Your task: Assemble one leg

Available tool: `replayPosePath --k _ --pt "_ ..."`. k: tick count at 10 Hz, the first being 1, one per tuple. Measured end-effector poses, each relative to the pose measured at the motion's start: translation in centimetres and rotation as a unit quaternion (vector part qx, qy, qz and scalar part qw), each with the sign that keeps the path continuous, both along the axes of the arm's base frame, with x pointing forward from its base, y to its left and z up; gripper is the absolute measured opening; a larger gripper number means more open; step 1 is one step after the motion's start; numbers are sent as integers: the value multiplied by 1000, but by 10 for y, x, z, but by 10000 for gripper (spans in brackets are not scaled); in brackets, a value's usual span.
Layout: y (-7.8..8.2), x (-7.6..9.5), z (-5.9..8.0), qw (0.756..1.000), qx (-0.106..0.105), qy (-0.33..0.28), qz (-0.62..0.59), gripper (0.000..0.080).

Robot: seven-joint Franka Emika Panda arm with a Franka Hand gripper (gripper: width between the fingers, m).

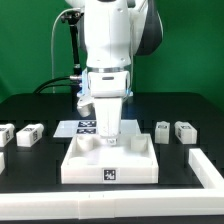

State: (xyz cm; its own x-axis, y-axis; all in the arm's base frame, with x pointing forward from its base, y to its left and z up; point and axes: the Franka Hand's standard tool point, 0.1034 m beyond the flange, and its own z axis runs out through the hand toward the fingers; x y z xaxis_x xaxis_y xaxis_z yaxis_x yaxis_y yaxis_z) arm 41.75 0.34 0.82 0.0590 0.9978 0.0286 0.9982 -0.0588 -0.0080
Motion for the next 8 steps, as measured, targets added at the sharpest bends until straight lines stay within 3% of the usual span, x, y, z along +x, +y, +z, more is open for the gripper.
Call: replayPosePath --k 6,8 --pt "1 1 0 1000 0 0 0 57" --pt "13 15 1 1000 3 -5 4 57"
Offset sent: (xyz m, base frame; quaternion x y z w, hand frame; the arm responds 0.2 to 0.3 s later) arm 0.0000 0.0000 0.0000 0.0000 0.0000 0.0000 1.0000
